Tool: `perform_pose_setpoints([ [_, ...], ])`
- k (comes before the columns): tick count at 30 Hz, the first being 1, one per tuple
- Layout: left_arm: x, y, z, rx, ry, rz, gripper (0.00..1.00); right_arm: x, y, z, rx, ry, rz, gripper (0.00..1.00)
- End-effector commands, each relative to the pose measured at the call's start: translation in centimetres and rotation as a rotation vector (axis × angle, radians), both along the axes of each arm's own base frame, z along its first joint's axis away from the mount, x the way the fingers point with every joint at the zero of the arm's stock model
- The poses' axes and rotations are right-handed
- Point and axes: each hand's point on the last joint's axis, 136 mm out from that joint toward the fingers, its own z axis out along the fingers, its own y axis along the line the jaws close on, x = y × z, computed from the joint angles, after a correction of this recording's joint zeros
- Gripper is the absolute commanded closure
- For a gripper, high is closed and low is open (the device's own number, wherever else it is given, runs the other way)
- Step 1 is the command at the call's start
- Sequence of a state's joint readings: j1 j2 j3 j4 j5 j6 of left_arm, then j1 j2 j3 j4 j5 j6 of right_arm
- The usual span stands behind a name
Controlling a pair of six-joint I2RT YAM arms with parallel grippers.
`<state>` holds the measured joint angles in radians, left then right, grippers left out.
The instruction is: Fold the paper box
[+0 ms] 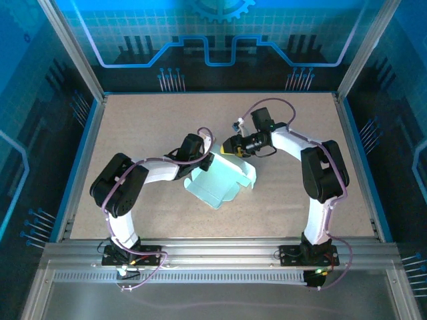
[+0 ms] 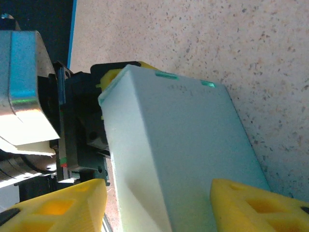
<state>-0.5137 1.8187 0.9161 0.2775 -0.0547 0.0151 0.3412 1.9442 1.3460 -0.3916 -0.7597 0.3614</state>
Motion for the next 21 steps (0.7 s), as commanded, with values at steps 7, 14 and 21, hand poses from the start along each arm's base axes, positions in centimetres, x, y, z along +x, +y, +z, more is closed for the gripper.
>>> perform_pose_setpoints([
  [7,-0.1,0.6,-0.7,-0.018,-0.034,0.04,0.54,-0.1,-0.5,-1.5,-0.044,0.005,0.008,0.41],
  [14,-0.2,1.2,-0.8,-0.054,-0.046,0.074,0.58,-0.2,-0.6,-1.2,-0.045,0.006,0.012,0.41],
  [21,-0.2,0.6,-1.0,-0.146,-0.018,0.056,0.71,-0.2,-0.5,-0.9,-0.035,0.009,0.017,0.41],
])
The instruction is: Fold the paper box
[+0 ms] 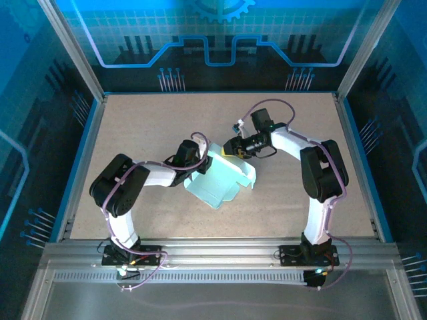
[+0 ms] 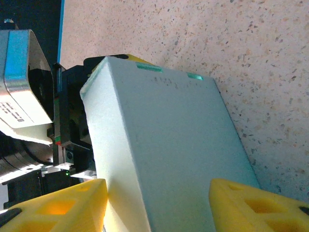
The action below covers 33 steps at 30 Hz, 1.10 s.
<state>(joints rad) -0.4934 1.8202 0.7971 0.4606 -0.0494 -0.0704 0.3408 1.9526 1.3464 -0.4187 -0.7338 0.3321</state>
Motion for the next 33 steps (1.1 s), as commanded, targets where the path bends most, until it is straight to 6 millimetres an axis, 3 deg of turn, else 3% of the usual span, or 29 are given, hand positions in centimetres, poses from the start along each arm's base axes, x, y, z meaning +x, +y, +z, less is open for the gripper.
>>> perform_pose_setpoints([
  [1,0.1,-0.8,0.0,-0.053,0.004,-0.028,0.72,0.0,-0.1,0.1,-0.001,0.007,0.013,0.41],
  [9,-0.3,-1.1,-0.1,-0.022,0.009,-0.079,0.86,0.8,0.9,1.5,0.017,-0.024,0.031,0.39],
  [14,-0.2,-1.1,-0.2,-0.009,0.011,-0.087,0.9,1.5,2.2,2.3,0.046,-0.035,0.045,0.35],
  [17,-0.1,-1.0,-0.1,-0.002,0.01,-0.083,0.9,1.7,2.5,1.8,0.041,-0.025,0.046,0.35],
  [24,0.2,-1.0,0.1,-0.002,0.008,-0.073,0.84,1.0,1.9,-1.0,-0.034,0.018,0.047,0.37],
  [33,1.2,-1.1,0.6,-0.044,-0.015,-0.03,0.73,0.3,1.6,-1.8,-0.054,0.028,0.054,0.39],
])
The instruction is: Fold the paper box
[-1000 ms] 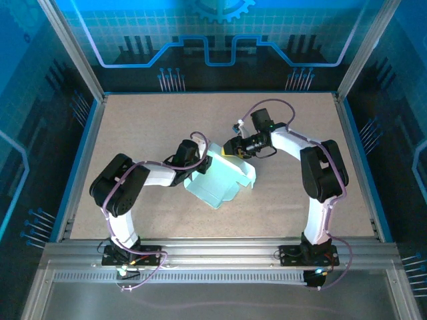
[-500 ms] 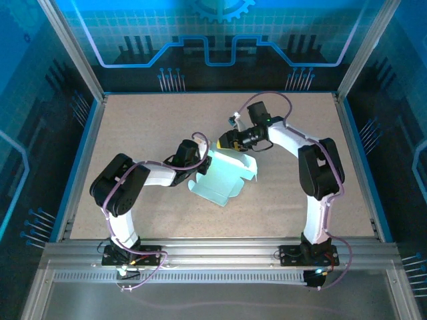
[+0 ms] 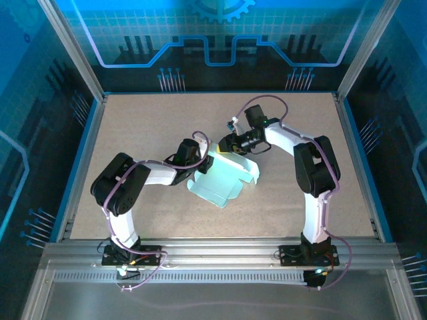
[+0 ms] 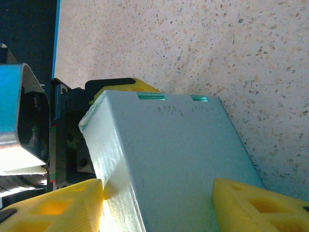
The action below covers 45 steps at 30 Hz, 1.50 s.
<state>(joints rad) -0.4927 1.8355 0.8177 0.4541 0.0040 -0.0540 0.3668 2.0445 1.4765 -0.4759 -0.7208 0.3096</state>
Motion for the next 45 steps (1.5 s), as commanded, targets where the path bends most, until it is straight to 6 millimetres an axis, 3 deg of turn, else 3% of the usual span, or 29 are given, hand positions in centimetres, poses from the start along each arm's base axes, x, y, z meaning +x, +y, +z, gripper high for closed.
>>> perform_pose_setpoints([
  [1,1.3,-0.2,0.7,-0.035,-0.025,0.024,0.73,-1.2,0.0,-1.4,-0.037,0.032,0.018,0.39],
  [14,1.8,-1.0,2.6,-0.14,-0.063,0.044,0.76,-1.3,0.0,-1.4,-0.014,0.045,0.013,0.39],
  [24,1.5,-0.7,1.4,-0.101,-0.037,0.036,1.0,-1.1,-0.1,-0.3,0.001,0.027,0.009,0.39],
  [27,1.7,-0.9,1.2,-0.081,-0.022,0.024,1.0,-0.7,-0.1,0.4,0.043,0.054,0.0,0.39],
  [29,1.7,-1.4,1.6,-0.056,-0.025,-0.018,0.87,-0.4,-0.4,1.2,0.049,0.037,0.009,0.39],
  [31,1.7,-1.1,1.5,-0.036,-0.038,-0.014,0.82,-0.2,-0.9,1.2,0.014,0.011,0.008,0.39],
  [41,0.6,-1.1,0.4,-0.05,-0.033,0.008,0.76,-0.8,-0.6,0.4,0.037,0.051,0.014,0.4],
  [45,0.1,-0.9,-0.6,-0.051,-0.022,0.019,0.79,-0.9,-0.5,0.3,0.036,0.058,0.012,0.39],
])
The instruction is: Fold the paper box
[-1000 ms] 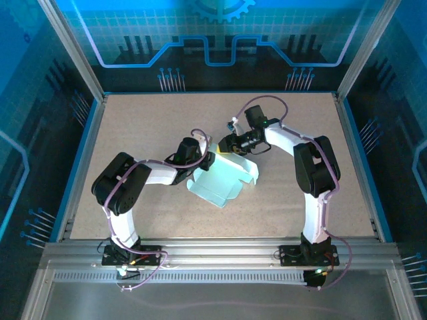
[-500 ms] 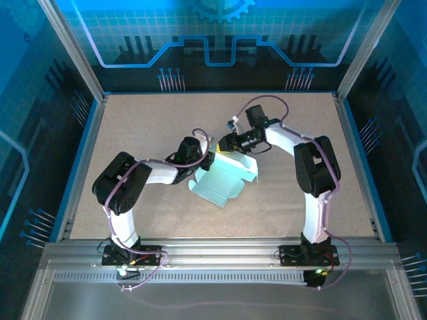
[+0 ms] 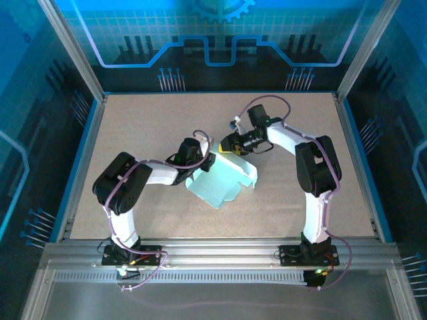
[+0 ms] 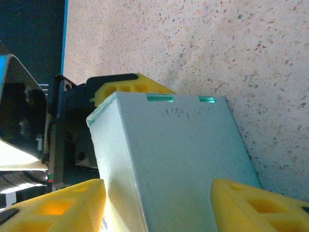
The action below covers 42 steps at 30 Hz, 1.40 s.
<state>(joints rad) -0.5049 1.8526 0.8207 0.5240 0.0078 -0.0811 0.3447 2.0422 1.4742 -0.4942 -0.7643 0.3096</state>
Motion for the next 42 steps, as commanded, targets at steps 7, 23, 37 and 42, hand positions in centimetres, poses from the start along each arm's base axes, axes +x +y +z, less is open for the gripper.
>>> perform_pose_setpoints([
  [7,-0.6,0.2,-1.6,-0.018,0.002,0.022,0.87,-0.7,0.2,0.1,-0.001,0.021,0.008,0.39],
  [23,-0.3,-0.5,0.1,-0.087,-0.031,0.019,1.0,0.9,-0.5,8.2,-0.028,-0.171,-0.041,0.24],
  [37,2.1,-1.0,5.2,-0.284,-0.045,0.13,1.0,2.2,-9.3,15.2,-0.055,-0.359,-0.369,0.15],
  [42,2.2,-0.1,5.3,-0.384,0.008,0.207,1.0,0.7,-11.9,16.3,-0.029,-0.43,-0.471,0.17],
])
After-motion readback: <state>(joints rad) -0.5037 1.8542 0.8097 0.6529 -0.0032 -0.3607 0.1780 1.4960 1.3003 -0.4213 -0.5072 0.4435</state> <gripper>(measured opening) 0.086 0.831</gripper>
